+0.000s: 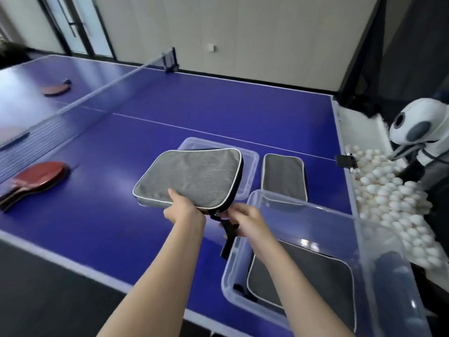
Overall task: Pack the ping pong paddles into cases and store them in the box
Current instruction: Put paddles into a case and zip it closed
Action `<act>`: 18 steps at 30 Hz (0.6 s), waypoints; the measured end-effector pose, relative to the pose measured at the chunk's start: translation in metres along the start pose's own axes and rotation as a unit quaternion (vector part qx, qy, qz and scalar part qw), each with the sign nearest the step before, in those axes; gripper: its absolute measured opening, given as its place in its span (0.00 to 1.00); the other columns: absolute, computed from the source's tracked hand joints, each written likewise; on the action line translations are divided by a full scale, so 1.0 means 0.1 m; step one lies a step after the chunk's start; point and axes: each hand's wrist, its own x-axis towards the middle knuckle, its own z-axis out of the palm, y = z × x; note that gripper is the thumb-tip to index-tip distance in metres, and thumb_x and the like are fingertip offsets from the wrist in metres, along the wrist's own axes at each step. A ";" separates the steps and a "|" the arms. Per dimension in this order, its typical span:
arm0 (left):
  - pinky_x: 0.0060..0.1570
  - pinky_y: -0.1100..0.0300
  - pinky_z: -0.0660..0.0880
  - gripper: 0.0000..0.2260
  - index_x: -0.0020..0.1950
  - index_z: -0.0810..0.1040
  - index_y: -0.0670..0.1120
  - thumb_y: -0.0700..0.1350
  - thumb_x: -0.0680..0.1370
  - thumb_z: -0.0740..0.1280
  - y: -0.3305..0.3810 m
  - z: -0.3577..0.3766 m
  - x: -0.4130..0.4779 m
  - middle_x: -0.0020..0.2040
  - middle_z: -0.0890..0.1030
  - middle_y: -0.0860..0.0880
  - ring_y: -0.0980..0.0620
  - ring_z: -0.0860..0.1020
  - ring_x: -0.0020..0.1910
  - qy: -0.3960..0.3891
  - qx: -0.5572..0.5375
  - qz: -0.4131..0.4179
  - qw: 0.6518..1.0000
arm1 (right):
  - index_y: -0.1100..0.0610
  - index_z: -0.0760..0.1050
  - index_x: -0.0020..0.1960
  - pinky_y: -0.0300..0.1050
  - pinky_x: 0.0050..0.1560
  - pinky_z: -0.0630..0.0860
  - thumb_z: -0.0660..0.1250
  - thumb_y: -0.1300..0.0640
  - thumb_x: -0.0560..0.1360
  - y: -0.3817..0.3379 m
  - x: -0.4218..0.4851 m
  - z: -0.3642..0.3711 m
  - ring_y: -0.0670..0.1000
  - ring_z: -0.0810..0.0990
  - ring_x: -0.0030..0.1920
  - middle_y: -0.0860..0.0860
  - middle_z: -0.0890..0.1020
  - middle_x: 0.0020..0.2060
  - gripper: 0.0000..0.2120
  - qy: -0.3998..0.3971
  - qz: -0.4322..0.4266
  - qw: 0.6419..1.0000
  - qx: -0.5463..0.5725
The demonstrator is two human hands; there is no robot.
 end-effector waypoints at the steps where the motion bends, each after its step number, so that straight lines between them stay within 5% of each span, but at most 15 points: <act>1: 0.40 0.54 0.72 0.21 0.62 0.70 0.45 0.57 0.76 0.65 0.04 -0.12 0.03 0.49 0.74 0.50 0.46 0.75 0.41 0.020 -0.009 0.004 1.000 | 0.60 0.78 0.46 0.42 0.30 0.79 0.62 0.62 0.79 0.04 -0.05 0.12 0.50 0.82 0.36 0.54 0.83 0.41 0.07 -0.021 0.010 1.000 0.013; 5: 0.43 0.53 0.70 0.25 0.65 0.70 0.43 0.59 0.77 0.63 0.24 -0.54 0.15 0.56 0.77 0.46 0.44 0.74 0.45 0.083 -0.015 0.032 0.996 | 0.65 0.78 0.53 0.43 0.31 0.79 0.64 0.62 0.78 0.13 -0.19 0.53 0.53 0.82 0.36 0.58 0.83 0.42 0.08 -0.085 0.037 0.995 0.042; 11: 0.44 0.52 0.70 0.26 0.68 0.68 0.42 0.58 0.78 0.63 0.64 -0.96 0.41 0.64 0.75 0.44 0.42 0.77 0.54 0.141 -0.046 0.044 0.988 | 0.63 0.79 0.47 0.42 0.30 0.77 0.70 0.61 0.74 0.25 -0.21 1.09 0.51 0.79 0.30 0.54 0.81 0.33 0.04 -0.094 0.038 0.994 -0.027; 15: 0.52 0.47 0.74 0.27 0.69 0.67 0.43 0.60 0.77 0.62 0.98 -1.23 0.76 0.65 0.74 0.44 0.41 0.77 0.57 0.165 -0.050 0.044 0.984 | 0.55 0.81 0.39 0.32 0.32 0.71 0.71 0.54 0.74 0.38 -0.07 1.61 0.39 0.77 0.30 0.44 0.80 0.29 0.06 -0.047 -0.090 0.961 -0.258; 18: 0.53 0.48 0.74 0.29 0.71 0.66 0.44 0.60 0.77 0.62 1.34 -1.47 1.08 0.66 0.74 0.44 0.41 0.76 0.59 0.175 -0.044 0.044 0.983 | 0.55 0.81 0.42 0.45 0.38 0.73 0.64 0.52 0.77 0.43 0.03 2.10 0.48 0.78 0.37 0.48 0.82 0.33 0.10 -0.065 -0.172 0.914 -0.362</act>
